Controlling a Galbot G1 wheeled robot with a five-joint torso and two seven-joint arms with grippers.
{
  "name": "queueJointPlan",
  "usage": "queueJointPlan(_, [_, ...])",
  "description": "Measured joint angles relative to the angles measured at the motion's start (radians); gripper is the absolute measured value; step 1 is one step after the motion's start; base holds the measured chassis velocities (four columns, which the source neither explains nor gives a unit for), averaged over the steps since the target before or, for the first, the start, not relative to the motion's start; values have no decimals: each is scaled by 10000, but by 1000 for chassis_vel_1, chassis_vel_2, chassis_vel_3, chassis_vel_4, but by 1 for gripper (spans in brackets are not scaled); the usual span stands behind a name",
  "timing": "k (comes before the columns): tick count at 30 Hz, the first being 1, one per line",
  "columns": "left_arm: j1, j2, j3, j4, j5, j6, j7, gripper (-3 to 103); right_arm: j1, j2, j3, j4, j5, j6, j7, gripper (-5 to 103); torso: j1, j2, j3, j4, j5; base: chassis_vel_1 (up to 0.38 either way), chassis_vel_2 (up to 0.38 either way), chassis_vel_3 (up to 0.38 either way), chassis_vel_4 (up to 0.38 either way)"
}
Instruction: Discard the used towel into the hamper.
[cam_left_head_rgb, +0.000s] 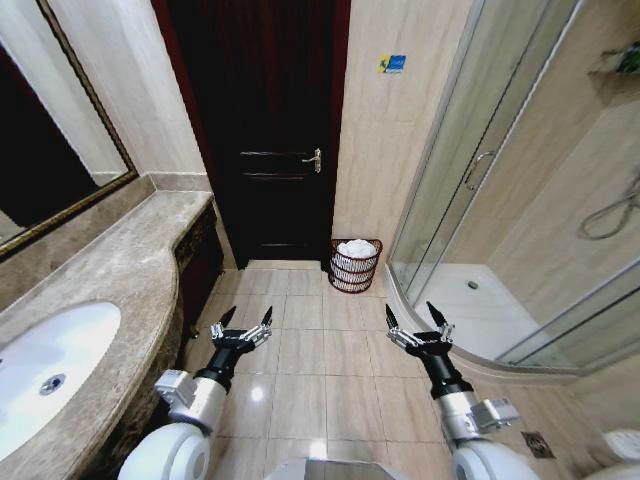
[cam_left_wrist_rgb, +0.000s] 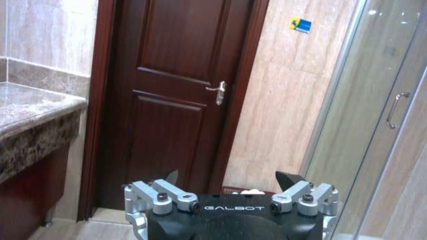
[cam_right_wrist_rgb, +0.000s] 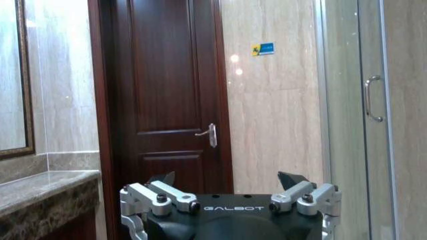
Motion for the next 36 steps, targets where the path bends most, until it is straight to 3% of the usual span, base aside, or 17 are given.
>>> queueJointPlan(36, [0,0,0,0,0,0,0,99,0,0,0,0,0,0,0,100,-1,0,0,0,0,0,0,0,0])
